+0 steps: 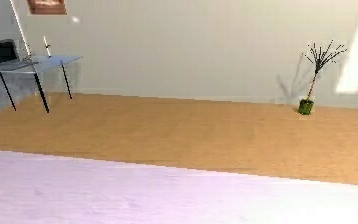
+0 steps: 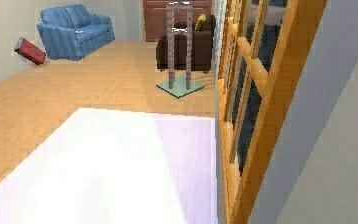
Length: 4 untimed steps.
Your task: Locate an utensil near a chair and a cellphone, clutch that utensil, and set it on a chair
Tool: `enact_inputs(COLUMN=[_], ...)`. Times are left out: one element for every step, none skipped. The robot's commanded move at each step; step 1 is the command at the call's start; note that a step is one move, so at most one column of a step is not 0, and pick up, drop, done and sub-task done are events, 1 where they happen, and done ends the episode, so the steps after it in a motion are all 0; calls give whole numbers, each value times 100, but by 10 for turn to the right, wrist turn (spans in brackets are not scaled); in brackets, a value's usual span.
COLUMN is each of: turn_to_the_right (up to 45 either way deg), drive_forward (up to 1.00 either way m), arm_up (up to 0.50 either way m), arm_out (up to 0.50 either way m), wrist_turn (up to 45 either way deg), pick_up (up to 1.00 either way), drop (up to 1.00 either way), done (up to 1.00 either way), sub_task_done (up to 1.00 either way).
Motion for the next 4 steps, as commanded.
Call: enact_inputs(turn_to_the_right=[0,450,450,240], drive_forward=[15,0,0,0], arm_up=[0,0,0,0], arm_out=[0,0,0,0], wrist_turn=[0,0,0,0], pick_up=[0,0,0,0], drop=[0,0,0,0], done=[0,0,0,0], sub_task_done=[0,0,0,0])
